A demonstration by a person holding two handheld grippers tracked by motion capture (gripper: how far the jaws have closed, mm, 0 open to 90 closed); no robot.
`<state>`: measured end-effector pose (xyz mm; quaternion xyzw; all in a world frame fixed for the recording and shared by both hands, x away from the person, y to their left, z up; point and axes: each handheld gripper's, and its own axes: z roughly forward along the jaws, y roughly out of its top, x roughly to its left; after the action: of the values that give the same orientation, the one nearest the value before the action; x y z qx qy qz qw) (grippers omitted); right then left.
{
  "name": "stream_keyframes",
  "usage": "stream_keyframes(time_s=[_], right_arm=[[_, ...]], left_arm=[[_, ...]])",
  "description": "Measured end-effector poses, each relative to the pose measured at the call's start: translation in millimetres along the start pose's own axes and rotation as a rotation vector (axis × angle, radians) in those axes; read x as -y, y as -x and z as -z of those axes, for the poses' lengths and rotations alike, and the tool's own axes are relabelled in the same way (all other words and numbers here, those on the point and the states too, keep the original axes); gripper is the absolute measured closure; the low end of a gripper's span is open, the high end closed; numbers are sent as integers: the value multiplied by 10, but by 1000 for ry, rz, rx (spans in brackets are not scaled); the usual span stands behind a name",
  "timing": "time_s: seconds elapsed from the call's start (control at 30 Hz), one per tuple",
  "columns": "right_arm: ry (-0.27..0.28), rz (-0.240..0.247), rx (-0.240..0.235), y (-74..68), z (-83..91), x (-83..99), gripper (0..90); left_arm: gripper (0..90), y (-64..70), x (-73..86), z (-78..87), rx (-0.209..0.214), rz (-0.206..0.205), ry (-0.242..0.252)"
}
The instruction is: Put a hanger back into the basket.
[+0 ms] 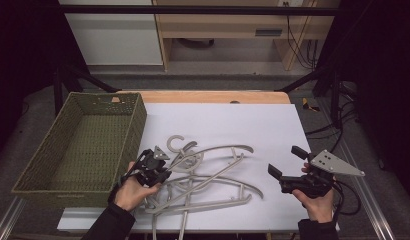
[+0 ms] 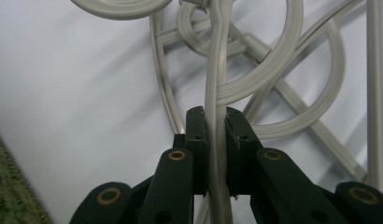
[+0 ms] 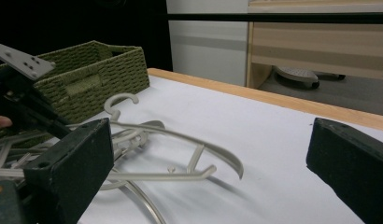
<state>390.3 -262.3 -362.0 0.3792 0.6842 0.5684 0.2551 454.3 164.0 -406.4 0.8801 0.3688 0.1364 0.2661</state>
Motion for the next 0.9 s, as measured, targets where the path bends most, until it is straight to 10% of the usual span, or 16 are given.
stream_keyframes(time_s=[0.9], right_arm=[[14, -12, 21, 62, 67, 1, 12]], left_arm=[[815, -230, 68, 1114, -124, 87, 285]])
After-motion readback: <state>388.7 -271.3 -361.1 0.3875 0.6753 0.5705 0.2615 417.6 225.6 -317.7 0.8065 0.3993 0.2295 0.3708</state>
